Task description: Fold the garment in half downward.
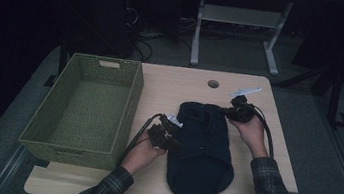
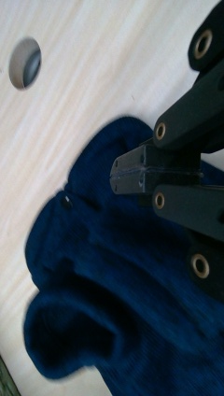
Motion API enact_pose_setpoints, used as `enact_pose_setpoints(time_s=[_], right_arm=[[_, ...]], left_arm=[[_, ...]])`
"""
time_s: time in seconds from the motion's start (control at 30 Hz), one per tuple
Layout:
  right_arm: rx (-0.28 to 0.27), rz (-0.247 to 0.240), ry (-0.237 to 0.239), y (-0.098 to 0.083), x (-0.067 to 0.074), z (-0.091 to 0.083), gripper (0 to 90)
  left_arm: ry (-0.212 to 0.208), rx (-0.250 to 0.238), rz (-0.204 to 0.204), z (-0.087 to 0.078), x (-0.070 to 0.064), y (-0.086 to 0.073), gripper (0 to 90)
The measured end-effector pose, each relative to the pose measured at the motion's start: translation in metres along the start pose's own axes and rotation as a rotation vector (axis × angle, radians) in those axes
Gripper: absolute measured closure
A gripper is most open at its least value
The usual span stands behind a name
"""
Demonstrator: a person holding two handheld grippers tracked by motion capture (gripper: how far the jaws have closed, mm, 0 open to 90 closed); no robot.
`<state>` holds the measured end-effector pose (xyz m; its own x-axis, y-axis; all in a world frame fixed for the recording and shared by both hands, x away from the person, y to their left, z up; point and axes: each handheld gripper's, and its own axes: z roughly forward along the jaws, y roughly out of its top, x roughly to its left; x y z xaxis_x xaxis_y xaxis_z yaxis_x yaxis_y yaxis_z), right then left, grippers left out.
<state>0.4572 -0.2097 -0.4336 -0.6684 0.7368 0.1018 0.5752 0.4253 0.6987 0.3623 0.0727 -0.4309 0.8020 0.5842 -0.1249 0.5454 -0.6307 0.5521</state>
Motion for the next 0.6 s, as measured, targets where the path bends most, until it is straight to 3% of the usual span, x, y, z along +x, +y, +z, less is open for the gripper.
enact_pose_setpoints(time_s=[0.1, 0.27, 0.47, 0.6], right_arm=[[0.014, -0.010, 0.009, -0.004, 0.003, 0.000, 89.8], [0.026, -0.023, 0.003, -0.013, 0.006, 0.002, 89.9], [0.070, -0.018, -0.003, -0.021, 0.005, 0.010, 89.9], [0.088, -0.019, -0.002, -0.029, 0.007, 0.015, 90.0]], left_arm=[[0.036, -0.018, -0.018, -0.001, 0.005, 0.005, 89.3], [0.094, -0.049, -0.080, 0.011, 0.032, 0.024, 89.7], [0.116, -0.013, -0.095, 0.037, 0.041, 0.028, 89.8], [0.105, -0.014, -0.102, 0.038, 0.043, 0.026, 90.0]])
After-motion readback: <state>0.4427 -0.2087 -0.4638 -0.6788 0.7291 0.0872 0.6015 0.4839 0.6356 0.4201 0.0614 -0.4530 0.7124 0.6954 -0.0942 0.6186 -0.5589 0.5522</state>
